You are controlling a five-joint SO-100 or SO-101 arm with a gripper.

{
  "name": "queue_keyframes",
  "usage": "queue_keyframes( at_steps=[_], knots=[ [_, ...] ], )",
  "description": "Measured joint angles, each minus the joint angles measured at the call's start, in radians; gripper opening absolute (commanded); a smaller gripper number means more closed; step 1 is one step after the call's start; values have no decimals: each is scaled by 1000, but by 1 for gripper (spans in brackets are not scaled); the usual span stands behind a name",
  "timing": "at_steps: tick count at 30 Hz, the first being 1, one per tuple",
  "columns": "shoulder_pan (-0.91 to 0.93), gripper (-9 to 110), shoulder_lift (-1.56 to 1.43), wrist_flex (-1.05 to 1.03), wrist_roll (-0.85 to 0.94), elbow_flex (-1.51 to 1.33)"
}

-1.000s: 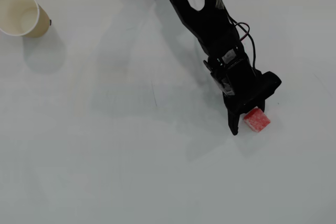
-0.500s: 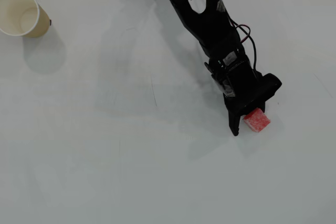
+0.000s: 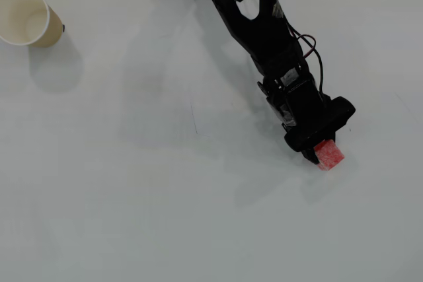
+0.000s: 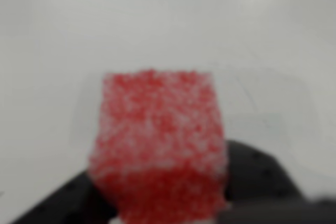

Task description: Pick up the cube and drop it in the cup.

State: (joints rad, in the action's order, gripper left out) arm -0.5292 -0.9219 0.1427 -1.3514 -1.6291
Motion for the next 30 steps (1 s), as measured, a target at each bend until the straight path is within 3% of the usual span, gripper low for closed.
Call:
queue_keyframes(
  at_steps=[16,30],
  knots=[
    [2,4,-34,0,0,-17],
    [161,4,-669,0,0,-505]
  ],
)
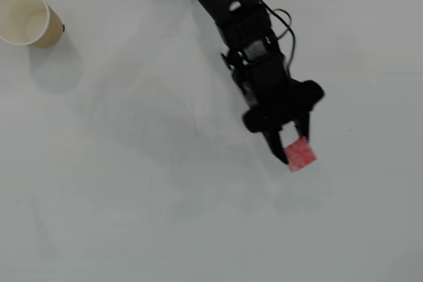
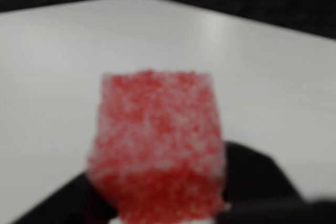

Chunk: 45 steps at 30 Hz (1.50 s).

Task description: Pick up the cube and drop it in the cup.

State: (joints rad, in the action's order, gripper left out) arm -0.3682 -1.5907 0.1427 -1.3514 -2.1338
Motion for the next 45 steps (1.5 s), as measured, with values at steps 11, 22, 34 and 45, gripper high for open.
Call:
queue_keyframes(
  at_steps=[11,22,34,45],
  knots=[
    [236,4,-491,-52,0,-324],
    [485,4,-827,-176,0,-483],
    [830,4,-992,-314,0,-538],
    [1117,3,-1062,-337,0,-541]
  ],
)
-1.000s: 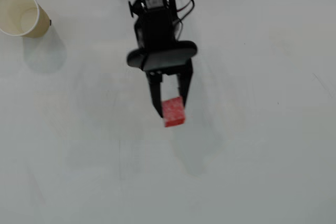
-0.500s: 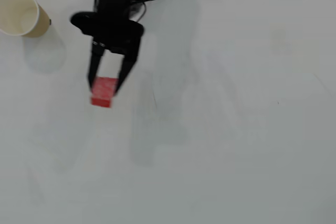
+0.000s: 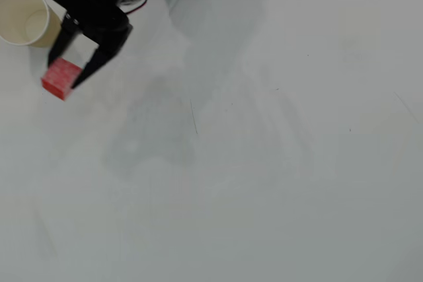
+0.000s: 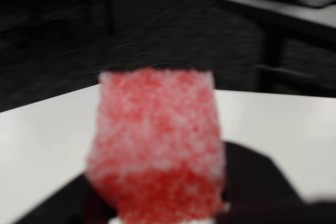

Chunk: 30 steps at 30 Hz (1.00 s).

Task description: Pick up the cube and drop it in the cup.

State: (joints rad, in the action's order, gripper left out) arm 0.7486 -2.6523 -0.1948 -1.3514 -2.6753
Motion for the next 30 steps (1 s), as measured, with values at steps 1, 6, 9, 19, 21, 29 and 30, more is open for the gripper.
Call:
queue_keyframes(
  at_steps=[1,6,9,19,21,29,30],
  knots=[
    [26,3,-8,0,0,-2],
    [143,3,-46,-21,0,-2],
    [209,3,-67,-32,0,-18],
    [391,3,-100,-38,0,-98],
    [417,3,-100,-55,0,-109],
    [469,3,-100,-150,0,-132],
    [469,3,-100,-153,0,-132]
  ],
)
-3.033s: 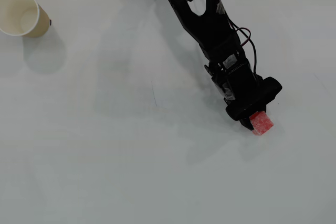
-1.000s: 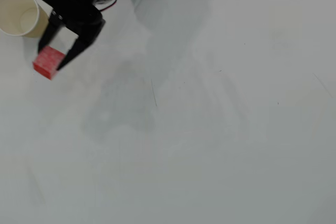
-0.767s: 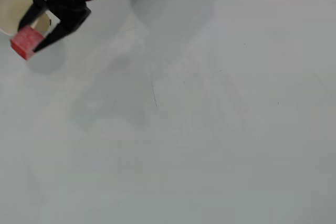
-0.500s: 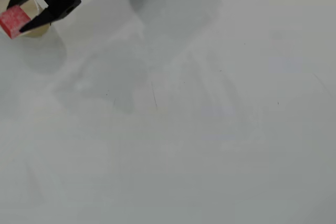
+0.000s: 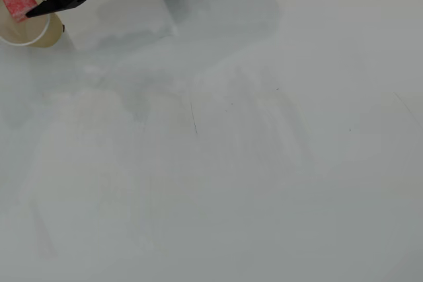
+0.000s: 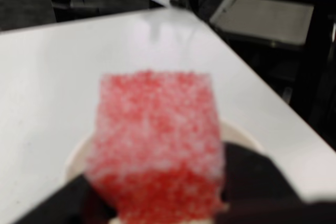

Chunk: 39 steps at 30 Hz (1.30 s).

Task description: Pick up the cube and drop it in the cup.

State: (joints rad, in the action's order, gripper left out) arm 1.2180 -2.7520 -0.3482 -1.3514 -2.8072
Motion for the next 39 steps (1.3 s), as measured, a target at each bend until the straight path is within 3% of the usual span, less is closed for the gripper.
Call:
queue_keyframes(
  at_steps=[25,39],
  knots=[
    [-2,3,241,-72,0,225],
    [-2,2,333,-222,0,239]
  ],
)
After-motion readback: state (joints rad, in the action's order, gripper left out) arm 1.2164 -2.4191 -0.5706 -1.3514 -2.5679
